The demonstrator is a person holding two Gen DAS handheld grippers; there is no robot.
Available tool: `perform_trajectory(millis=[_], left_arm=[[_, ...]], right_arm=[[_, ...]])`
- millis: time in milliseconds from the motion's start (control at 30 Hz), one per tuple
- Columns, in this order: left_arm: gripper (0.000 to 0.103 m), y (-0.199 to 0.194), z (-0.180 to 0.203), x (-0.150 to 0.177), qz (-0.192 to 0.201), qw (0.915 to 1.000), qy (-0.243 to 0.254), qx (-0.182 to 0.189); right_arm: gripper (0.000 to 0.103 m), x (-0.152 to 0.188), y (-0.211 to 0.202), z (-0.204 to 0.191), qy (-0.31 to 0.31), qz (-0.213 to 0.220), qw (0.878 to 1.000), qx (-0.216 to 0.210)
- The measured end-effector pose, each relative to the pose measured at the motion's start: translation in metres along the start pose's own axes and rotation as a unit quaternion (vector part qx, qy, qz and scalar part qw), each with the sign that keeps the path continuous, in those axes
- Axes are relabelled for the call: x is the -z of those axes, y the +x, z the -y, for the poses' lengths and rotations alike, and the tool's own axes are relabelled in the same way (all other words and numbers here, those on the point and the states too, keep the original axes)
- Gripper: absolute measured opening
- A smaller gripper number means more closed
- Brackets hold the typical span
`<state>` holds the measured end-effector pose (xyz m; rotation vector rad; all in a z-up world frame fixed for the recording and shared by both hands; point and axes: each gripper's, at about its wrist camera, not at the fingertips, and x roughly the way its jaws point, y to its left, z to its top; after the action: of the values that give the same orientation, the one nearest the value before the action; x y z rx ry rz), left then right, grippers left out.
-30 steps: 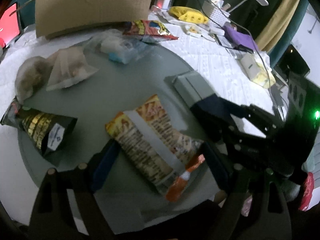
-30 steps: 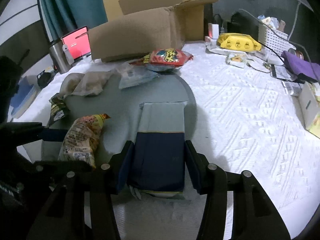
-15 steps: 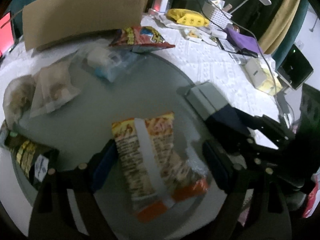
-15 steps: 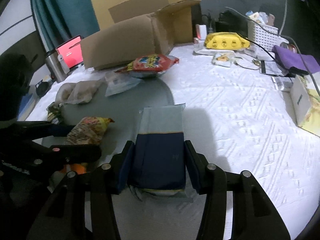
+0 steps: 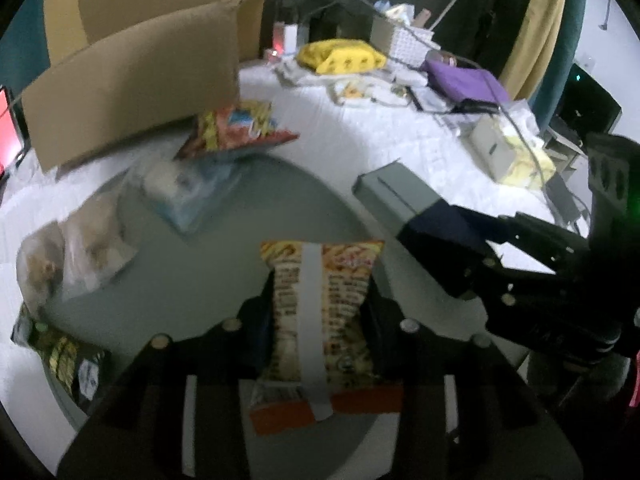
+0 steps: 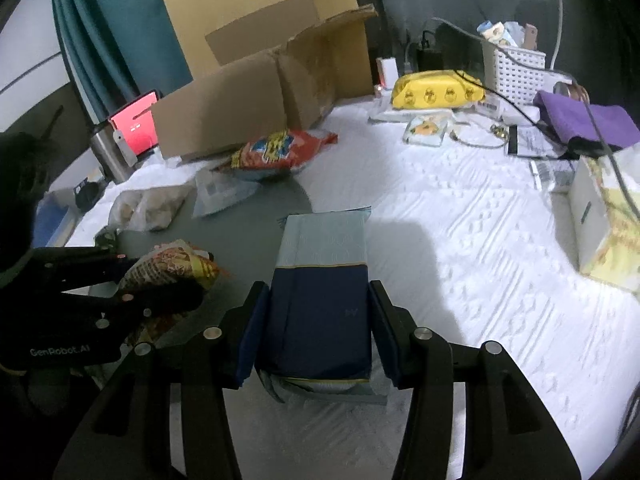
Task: Organize snacks
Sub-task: 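Lift both held items and carry them over the cardboard box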
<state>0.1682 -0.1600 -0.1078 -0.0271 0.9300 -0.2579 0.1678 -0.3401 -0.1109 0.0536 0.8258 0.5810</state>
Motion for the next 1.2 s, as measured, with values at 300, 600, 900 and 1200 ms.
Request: perform_trajectory(millis=[300, 600, 900, 1200], left_arm=[[0.039, -0.014, -0.004, -0.033, 0.039, 0.9992, 0.009, 0.005], [0.039, -0.032, -0.039, -0.056, 0.076, 0.9971, 0.011, 0.004], [0.039, -0.052, -0.086, -0.066, 0.106, 0.994, 0.023, 0.007], [0.039, -0.071, -0.145, -0.076, 0.14, 0.9899, 0.019, -0.004]], right_arm=[[0.053, -0.033, -0.014, 0.011, 0.0, 0.017, 1.0, 0.014], [0.053, -0.067, -0.008, -0.004, -0.012, 0.03, 0.999, 0.023], [0.053, -0.095, 0.007, -0.042, -0.023, 0.046, 0.998, 0.022], [0.053, -0.126, 0.03, -0.083, -0.049, 0.049, 0.997, 0.021]])
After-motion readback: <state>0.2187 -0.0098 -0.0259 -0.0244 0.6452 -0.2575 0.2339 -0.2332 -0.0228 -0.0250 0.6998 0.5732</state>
